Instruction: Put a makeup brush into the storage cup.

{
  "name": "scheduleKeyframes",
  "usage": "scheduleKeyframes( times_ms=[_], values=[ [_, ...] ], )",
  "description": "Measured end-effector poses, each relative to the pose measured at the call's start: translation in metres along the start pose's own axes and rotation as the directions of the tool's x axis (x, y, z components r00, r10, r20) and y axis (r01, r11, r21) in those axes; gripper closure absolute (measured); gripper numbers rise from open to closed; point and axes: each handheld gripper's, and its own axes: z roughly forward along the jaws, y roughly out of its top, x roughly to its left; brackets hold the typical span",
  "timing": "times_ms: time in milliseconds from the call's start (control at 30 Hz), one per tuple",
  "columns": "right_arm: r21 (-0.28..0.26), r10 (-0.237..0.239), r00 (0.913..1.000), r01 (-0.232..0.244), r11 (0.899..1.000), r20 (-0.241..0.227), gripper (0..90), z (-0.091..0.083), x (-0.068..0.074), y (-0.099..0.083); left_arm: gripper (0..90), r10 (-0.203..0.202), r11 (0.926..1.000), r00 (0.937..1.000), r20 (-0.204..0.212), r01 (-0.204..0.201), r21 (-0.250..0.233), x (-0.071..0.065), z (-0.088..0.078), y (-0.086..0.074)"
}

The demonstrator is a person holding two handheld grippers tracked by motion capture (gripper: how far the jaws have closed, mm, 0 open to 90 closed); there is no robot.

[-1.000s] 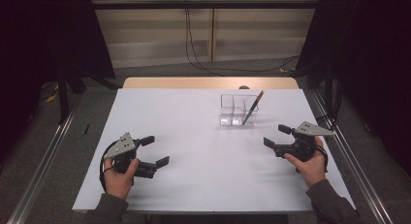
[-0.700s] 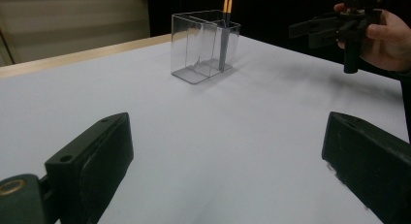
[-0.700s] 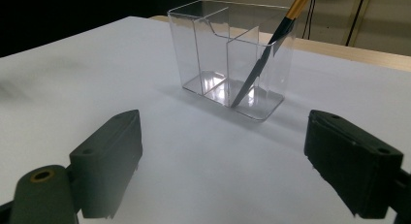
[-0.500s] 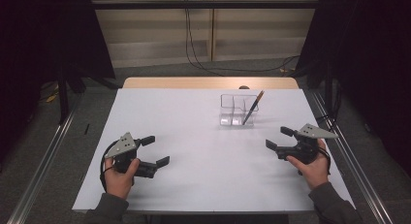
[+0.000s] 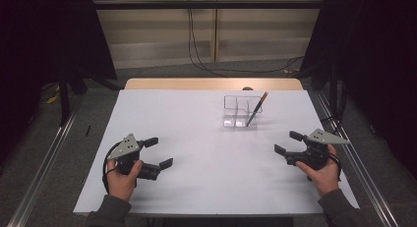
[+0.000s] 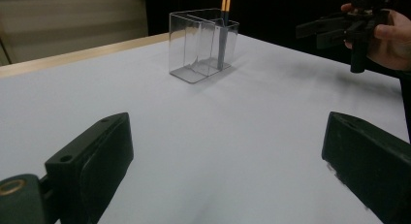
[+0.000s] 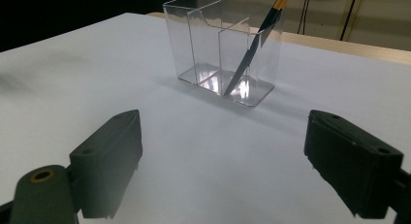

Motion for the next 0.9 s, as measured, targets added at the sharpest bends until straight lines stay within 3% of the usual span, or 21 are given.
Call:
scheduleKeyframes(
  times_ms=[133, 267, 500, 733, 800, 900],
  values=[
    [0.001, -0.002, 1.0000, 0.002, 1.000, -0.002, 13.3, -0.002, 0.001, -0.001, 4.2, 0.007, 1.0000, 1.0000, -0.003, -0.007, 0.003, 0.001, 0.000, 0.000],
    [0.004, -0.006, 1.0000, 0.006, 1.000, 0.001, 13.3, -0.005, 0.001, -0.002, 4.2, -0.002, 1.0000, 0.9998, 0.020, 0.002, -0.006, 0.002, 0.002, -0.001],
    [0.002, 0.001, 0.9999, -0.001, 1.000, 0.011, 13.3, -0.010, -0.002, -0.005, 4.1, 0.001, 1.0000, 1.0000, -0.001, -0.001, 0.001, 0.001, 0.002, 0.001],
    [0.006, -0.006, 0.9999, 0.006, 1.000, 0.014, 13.2, -0.015, 0.000, -0.008, 4.1, 0.008, 1.0000, 1.0000, 0.004, -0.008, 0.006, 0.002, 0.005, 0.001],
    [0.007, -0.008, 0.9998, 0.008, 1.000, 0.017, 13.1, -0.016, 0.000, -0.008, 4.1, 0.000, 1.0000, 0.9997, 0.026, 0.000, -0.003, 0.002, 0.007, 0.001],
    [0.011, -0.009, 0.9998, 0.009, 1.000, 0.019, 12.7, -0.018, 0.000, -0.008, 4.1, 0.005, 1.0000, 0.9999, 0.009, -0.006, 0.008, 0.002, 0.008, 0.002]
  ],
)
